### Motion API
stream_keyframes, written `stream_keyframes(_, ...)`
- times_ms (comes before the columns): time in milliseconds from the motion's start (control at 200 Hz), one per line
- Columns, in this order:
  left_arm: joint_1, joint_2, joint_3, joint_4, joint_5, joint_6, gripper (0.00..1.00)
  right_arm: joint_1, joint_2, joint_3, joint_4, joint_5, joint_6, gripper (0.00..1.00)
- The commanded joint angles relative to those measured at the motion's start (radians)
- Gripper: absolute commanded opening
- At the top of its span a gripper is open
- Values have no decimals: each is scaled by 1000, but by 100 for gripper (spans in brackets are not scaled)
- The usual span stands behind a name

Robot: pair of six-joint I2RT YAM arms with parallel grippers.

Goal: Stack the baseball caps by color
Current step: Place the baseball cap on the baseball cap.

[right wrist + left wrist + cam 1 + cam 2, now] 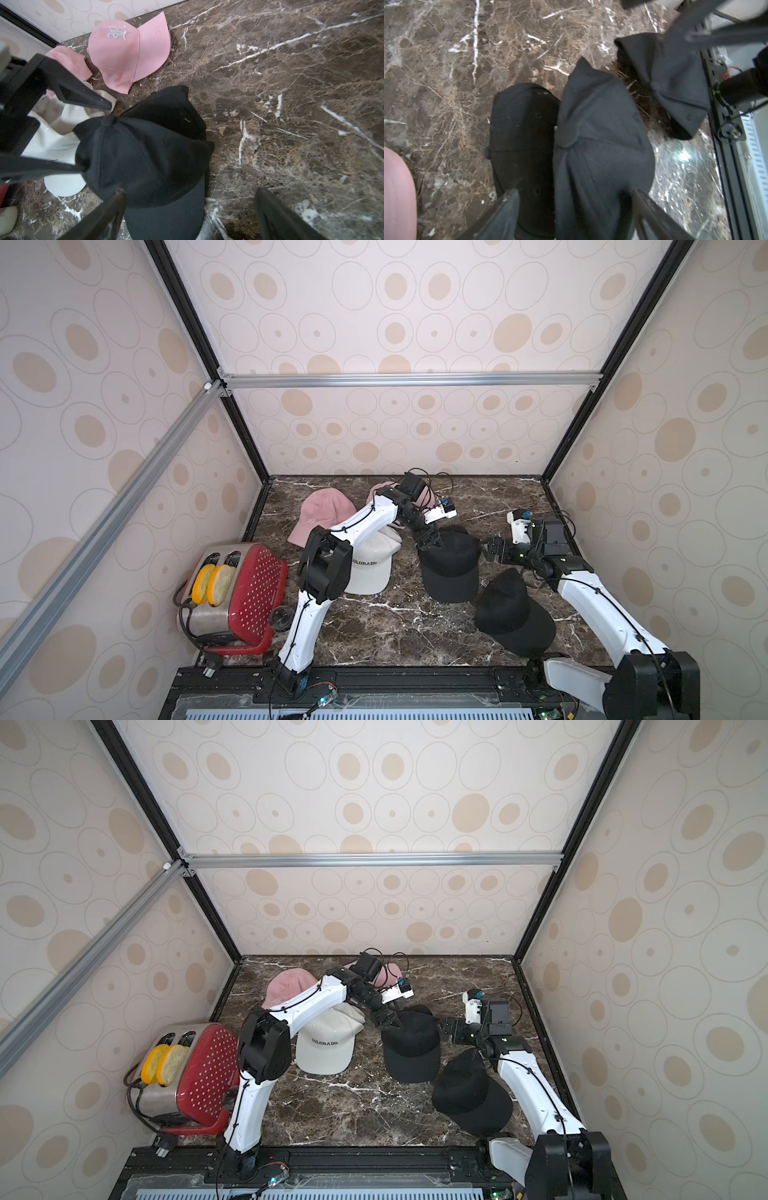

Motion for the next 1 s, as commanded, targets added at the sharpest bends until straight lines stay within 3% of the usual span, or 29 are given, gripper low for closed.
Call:
stream_keyframes(0,4,31,51,27,7,-62,69,-2,-6,-10,-15,-38,0,100)
stream_keyframes(245,15,14,-7,57,6,-84,18,-1,-36,-41,86,-145,10,100)
stream_keyframes(531,17,53,-24,104,-47,-95,10,60,19,-17,177,-372,4,100)
stream_keyframes(636,20,52,-32,98,-29,-79,9,92,74,-16,200,-389,8,100)
stream_keyframes(741,21,51,-35,101,-48,-66,0,99,119,-54,226,-403,33,100)
stream_keyframes(991,29,62,-36,108,-41,-83,0,165,181,-121,241,-470,19,100)
